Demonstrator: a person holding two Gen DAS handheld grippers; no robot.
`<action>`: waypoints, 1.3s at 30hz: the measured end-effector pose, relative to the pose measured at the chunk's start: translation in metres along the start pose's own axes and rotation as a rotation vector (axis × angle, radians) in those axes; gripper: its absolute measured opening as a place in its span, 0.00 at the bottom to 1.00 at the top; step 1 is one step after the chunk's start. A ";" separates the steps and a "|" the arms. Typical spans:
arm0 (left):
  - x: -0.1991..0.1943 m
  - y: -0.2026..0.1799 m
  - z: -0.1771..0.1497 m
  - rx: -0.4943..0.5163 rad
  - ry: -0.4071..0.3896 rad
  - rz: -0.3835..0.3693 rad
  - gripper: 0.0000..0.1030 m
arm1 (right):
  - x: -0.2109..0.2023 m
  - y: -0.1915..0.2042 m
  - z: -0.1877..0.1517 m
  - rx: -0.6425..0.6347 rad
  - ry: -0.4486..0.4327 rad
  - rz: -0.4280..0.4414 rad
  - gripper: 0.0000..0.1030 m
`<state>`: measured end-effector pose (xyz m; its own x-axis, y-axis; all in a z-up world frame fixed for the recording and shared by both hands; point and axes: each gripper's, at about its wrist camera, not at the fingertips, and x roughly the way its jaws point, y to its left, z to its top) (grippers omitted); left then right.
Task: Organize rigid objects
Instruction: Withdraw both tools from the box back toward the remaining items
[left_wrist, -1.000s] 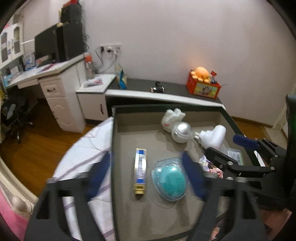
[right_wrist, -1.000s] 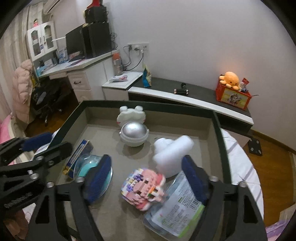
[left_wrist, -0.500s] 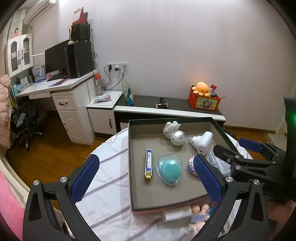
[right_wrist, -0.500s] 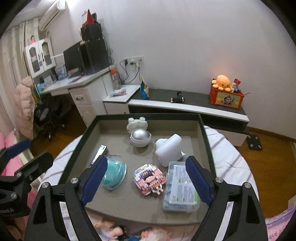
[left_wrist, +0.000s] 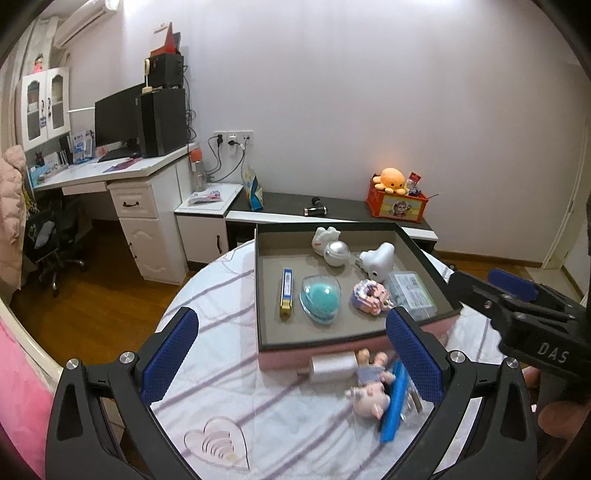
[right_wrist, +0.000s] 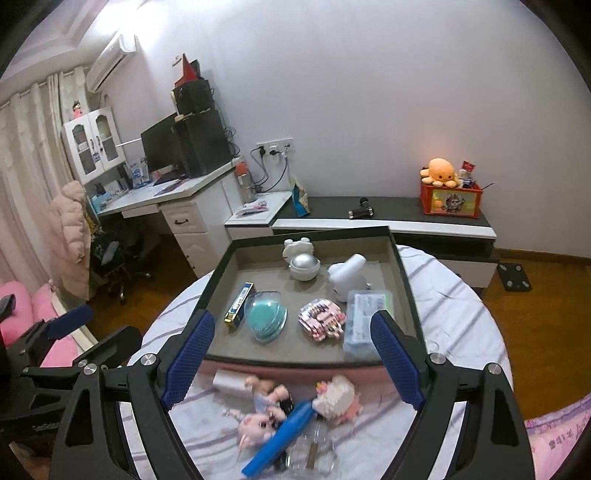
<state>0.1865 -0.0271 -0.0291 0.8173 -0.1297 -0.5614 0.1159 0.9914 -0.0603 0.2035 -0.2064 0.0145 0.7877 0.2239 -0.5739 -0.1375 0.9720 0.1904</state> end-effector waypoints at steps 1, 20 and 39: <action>-0.004 -0.001 -0.003 -0.001 -0.001 0.001 1.00 | -0.004 0.000 -0.002 0.004 -0.005 0.001 0.85; -0.070 -0.013 -0.056 0.029 0.000 -0.010 1.00 | -0.093 0.002 -0.050 0.060 -0.090 0.012 0.85; -0.090 -0.011 -0.096 0.027 0.045 -0.013 1.00 | -0.116 0.001 -0.105 0.046 -0.010 -0.018 0.85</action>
<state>0.0577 -0.0244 -0.0571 0.7896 -0.1410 -0.5972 0.1422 0.9888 -0.0454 0.0492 -0.2235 -0.0025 0.7961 0.2054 -0.5692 -0.0960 0.9716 0.2164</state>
